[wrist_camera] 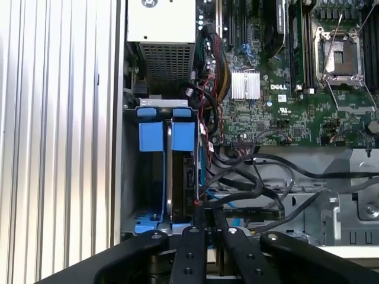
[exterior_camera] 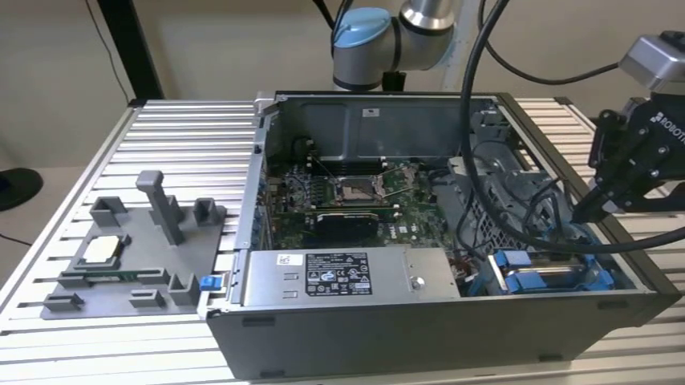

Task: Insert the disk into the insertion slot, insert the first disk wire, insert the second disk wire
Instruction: 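Insert the second disk wire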

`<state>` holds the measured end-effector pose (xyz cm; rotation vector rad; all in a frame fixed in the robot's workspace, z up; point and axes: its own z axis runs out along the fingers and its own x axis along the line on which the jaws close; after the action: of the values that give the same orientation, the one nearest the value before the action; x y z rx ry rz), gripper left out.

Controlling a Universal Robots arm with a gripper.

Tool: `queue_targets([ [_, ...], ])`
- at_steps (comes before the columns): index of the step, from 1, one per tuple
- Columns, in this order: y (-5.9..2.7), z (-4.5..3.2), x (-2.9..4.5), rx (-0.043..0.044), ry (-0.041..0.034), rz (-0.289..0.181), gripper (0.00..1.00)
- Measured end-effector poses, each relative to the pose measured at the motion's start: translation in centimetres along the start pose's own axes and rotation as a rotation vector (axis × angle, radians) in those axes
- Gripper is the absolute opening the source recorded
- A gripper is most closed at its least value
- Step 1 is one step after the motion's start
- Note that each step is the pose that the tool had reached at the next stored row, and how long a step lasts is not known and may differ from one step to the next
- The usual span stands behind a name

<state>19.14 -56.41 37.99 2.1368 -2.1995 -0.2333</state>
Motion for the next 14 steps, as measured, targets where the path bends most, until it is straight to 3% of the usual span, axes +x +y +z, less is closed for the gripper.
queue_targets([
  [14, 2.03, -0.13, 0.04, 0.0113, -0.0004, -0.001, 0.00],
])
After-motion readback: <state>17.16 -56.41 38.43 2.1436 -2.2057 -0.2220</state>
